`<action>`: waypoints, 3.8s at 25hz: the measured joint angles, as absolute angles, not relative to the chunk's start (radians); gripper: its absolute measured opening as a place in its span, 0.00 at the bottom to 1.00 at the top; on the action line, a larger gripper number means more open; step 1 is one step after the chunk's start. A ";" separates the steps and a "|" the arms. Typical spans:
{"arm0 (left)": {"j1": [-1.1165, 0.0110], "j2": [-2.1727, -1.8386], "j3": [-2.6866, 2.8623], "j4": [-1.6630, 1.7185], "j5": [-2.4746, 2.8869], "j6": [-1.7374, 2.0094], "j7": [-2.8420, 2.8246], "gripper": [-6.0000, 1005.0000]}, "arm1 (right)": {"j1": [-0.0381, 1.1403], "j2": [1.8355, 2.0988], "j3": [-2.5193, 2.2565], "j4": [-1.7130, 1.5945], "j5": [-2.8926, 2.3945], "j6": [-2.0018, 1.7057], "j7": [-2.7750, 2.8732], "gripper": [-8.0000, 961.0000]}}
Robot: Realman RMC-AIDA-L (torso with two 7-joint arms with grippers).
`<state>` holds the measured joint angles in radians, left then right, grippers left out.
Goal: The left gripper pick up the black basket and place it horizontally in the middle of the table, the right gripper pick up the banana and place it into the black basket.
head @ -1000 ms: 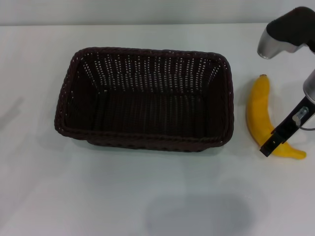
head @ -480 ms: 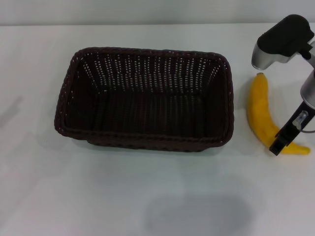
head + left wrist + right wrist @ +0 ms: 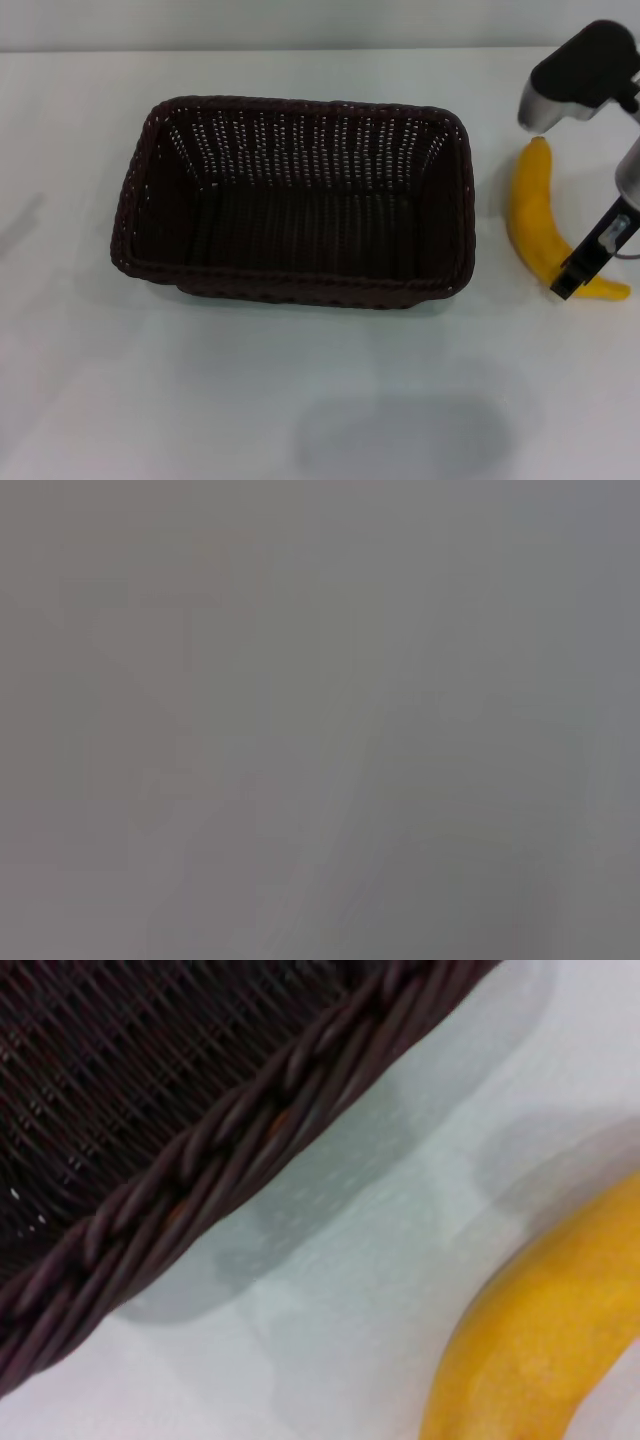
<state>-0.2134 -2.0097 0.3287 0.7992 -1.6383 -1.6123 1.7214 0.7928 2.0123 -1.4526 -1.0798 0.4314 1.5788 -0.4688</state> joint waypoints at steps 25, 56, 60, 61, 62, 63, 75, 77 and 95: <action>-0.208 -2.022 0.324 0.799 -1.639 -1.596 1.730 0.89 | 0.771 2.010 -1.044 -1.416 0.448 1.594 -0.756 0.46; -0.198 -2.048 0.324 0.798 -1.664 -1.608 1.737 0.89 | 0.797 2.015 -1.299 -1.286 1.147 1.674 -1.069 0.47; -0.197 -2.048 0.324 0.798 -1.660 -1.609 1.737 0.89 | 0.795 2.015 -1.297 -1.279 1.147 1.638 -1.079 0.48; -0.197 -2.048 0.324 0.798 -1.659 -1.609 1.737 0.89 | 0.794 2.015 -1.296 -1.282 1.148 1.637 -1.079 0.48; -0.196 -2.048 0.324 0.798 -1.658 -1.609 1.737 0.89 | 0.792 2.014 -1.294 -1.283 1.148 1.636 -1.080 0.48; -0.196 -2.048 0.324 0.798 -1.658 -1.609 1.737 0.89 | 0.790 2.013 -1.293 -1.284 1.148 1.636 -1.081 0.48; -0.185 -2.051 0.324 0.779 -1.657 -1.605 1.788 0.89 | 0.599 2.011 -0.958 -1.274 1.154 1.558 -1.308 0.91; -0.184 -2.051 0.323 0.758 -1.659 -1.602 1.807 0.89 | 0.537 2.012 -0.913 -1.231 1.203 1.463 -1.394 0.91; -0.135 -2.074 0.183 0.558 -1.680 -1.574 2.094 0.89 | 0.456 2.027 -0.897 -0.176 2.253 1.232 -2.540 0.91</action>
<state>-0.1350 -2.0739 0.1826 0.5580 -1.6803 -1.5742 2.0940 0.4562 2.0269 -0.8970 -0.1761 2.2531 1.2322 -2.5404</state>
